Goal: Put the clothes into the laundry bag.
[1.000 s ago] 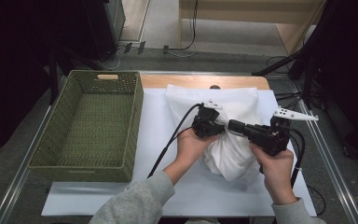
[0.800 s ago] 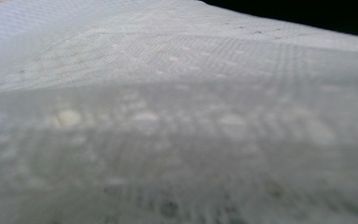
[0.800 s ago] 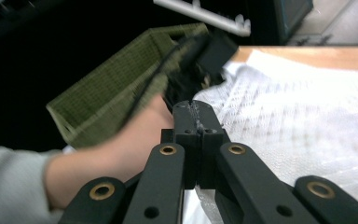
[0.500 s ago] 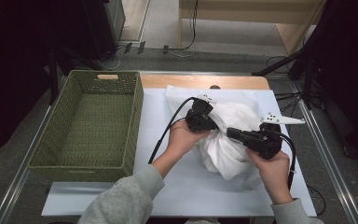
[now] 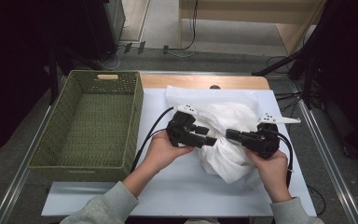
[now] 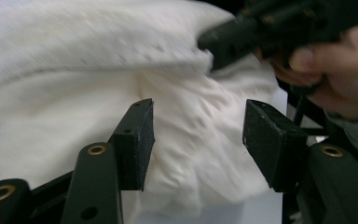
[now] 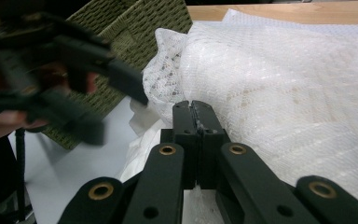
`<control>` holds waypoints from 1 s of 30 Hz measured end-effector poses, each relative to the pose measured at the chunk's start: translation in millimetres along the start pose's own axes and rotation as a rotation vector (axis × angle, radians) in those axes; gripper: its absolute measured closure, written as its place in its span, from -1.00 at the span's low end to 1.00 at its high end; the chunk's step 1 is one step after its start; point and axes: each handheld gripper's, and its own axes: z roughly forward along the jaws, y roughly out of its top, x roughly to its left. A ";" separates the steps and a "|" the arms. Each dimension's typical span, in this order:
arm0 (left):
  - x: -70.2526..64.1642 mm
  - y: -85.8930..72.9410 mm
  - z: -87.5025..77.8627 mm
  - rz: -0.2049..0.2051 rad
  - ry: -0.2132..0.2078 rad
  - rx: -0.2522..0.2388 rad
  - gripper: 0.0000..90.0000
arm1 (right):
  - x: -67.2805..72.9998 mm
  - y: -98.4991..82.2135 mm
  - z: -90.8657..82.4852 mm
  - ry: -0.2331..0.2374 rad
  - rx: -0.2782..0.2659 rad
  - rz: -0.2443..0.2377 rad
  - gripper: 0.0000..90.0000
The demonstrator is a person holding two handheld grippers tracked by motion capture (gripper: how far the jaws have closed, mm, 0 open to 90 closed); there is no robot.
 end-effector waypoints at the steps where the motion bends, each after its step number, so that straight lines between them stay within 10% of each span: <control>1: -3.8 -2.9 -0.4 0.015 0.002 0.003 -0.08 | -0.4 0.1 0.4 0.000 0.001 -0.002 1.00; 9: -23.3 -24.8 -2.1 0.000 -0.024 0.040 -0.16 | -0.8 1.6 0.9 -0.002 0.002 -0.005 1.00; 13: -28.0 -34.5 3.6 -0.011 -0.033 0.065 0.10 | -2.8 2.7 0.4 0.001 -0.001 0.000 1.00; 19: -27.3 -41.9 31.9 0.011 0.004 0.075 1.00 | -2.9 3.9 -0.5 -0.002 -0.006 0.002 1.00; 25: -9.0 -39.6 70.9 -0.039 0.057 0.102 1.00 | -4.0 4.3 -0.7 -0.001 -0.009 0.003 1.00; 30: -5.7 -23.8 92.1 0.015 0.137 0.075 1.00 | -3.7 4.6 -1.8 -0.005 -0.014 0.007 1.00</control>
